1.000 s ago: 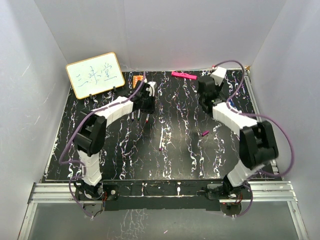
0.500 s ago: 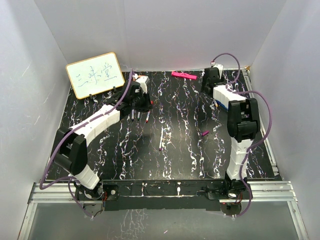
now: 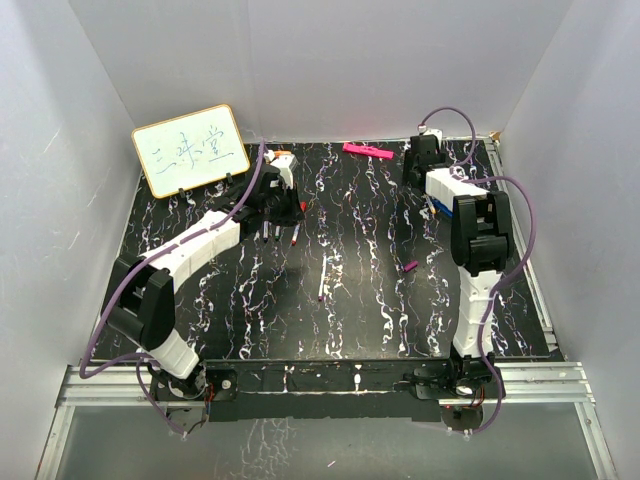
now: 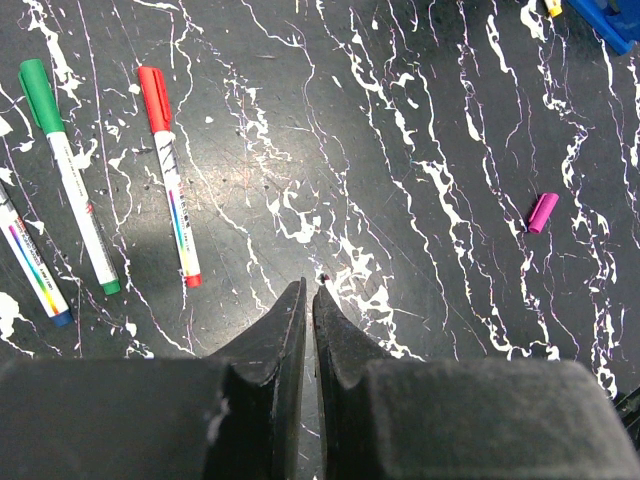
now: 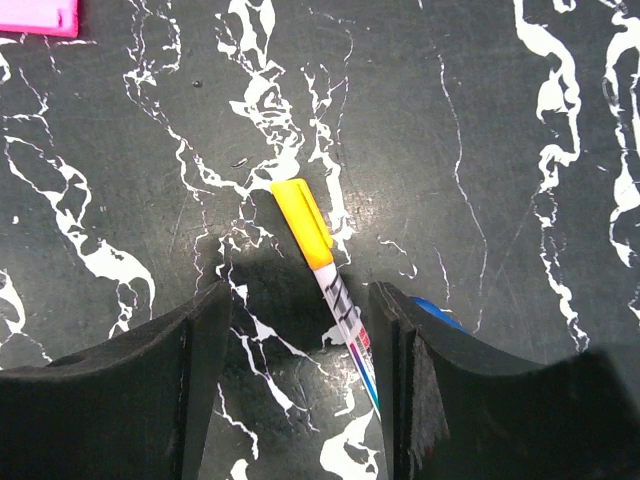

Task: Insert the pens into the pen caps

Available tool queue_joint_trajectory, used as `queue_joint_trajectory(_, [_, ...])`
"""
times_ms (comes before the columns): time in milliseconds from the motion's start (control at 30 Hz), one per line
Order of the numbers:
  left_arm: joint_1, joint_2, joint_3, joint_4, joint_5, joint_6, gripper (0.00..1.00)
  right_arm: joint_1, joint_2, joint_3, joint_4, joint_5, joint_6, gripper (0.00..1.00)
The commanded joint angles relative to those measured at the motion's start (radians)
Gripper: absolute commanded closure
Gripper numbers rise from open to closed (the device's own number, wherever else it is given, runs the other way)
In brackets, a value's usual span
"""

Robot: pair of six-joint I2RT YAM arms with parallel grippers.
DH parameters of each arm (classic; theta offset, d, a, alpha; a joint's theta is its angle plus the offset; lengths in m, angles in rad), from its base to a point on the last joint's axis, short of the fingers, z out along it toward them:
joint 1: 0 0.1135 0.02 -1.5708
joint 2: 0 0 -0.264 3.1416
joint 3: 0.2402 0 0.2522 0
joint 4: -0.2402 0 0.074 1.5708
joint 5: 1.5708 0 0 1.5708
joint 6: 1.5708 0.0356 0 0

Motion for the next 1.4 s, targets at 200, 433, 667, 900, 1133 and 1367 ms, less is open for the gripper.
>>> queue_joint_trajectory(200, [-0.003,-0.041,-0.007,-0.003,-0.023,-0.005,0.94,-0.021,0.045,0.076,0.043,-0.023,-0.022,0.46])
queue_joint_trajectory(433, [-0.003,-0.043,-0.006,-0.008,-0.041,-0.005,0.94,-0.026,0.071,0.078,0.028,-0.046,-0.012,0.52])
queue_joint_trajectory(667, [-0.003,-0.045,-0.004,-0.007,-0.046,-0.006,0.94,-0.026,0.098,0.054,0.012,-0.048,0.011,0.53])
queue_joint_trajectory(900, [-0.002,-0.040,0.004,-0.009,-0.046,-0.007,0.95,-0.028,0.117,0.026,-0.023,-0.058,0.034,0.64])
queue_joint_trajectory(1133, [-0.003,-0.040,0.007,-0.005,-0.050,-0.011,0.95,-0.027,0.040,-0.111,-0.040,-0.105,0.110,0.97])
queue_joint_trajectory(1367, [-0.003,-0.056,0.006,-0.015,-0.070,-0.004,0.95,0.040,-0.045,-0.208,-0.031,-0.178,0.171,1.00])
